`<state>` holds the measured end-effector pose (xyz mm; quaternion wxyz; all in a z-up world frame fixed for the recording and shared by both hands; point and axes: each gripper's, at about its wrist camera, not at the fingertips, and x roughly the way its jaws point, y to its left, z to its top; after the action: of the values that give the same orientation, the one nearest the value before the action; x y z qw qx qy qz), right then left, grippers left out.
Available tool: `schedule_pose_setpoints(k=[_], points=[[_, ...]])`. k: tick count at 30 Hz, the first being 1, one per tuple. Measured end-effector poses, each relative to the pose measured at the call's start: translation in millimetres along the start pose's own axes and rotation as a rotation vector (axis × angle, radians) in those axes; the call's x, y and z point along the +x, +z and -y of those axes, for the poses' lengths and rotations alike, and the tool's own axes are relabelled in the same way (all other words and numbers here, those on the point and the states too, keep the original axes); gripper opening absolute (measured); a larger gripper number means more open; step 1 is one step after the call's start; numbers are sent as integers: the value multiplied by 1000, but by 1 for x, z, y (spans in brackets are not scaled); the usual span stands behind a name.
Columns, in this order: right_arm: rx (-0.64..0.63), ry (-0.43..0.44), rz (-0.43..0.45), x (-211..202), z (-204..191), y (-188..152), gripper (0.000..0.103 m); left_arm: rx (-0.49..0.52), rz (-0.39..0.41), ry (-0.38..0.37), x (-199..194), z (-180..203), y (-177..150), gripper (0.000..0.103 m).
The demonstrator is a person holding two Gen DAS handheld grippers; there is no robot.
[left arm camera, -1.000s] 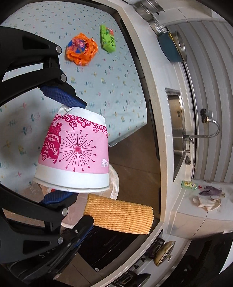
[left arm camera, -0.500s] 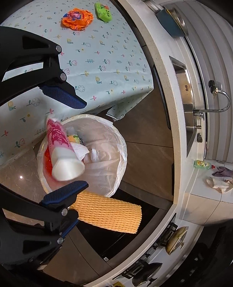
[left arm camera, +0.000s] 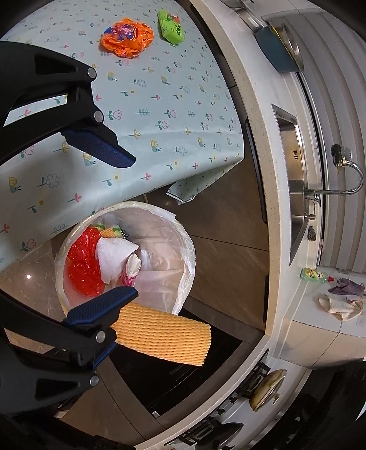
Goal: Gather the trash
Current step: 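Open both tools to drop the cup and sponge into the bin, then move both open tools back over the orange snack bag and green carton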
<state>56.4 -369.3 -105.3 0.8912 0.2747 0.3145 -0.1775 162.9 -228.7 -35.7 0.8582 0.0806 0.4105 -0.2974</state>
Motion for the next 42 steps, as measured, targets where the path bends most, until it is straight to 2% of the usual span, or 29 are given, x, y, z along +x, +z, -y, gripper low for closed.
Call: schedule_pose_setpoints(k=[7,10,12,19,23,27,33,42], points=[[-24,11,-16,10,-12,2,10,-14,6,21,-4,-13,-1,82],[-38,6,-10,11,-19,2,14,-27,7,28,-4,-21,-1,82],[-47,4,-3,10,-23,2,20,-35,8,35,-5,-26,-2,82],[-63,21,2,7,-38,2,22,-64,15,50,-11,-44,-3,83],[-77,33,5,5,-51,1,28,-80,21,60,-16,-55,-6,83],[-93,47,8,2,-65,-1,29,-98,29,71,-23,-67,-7,83],[-118,66,11,-1,-87,-4,34,-133,38,97,-33,-92,-11,84],[-172,106,-13,3,-129,-17,35,-214,36,153,-41,-145,-23,85]])
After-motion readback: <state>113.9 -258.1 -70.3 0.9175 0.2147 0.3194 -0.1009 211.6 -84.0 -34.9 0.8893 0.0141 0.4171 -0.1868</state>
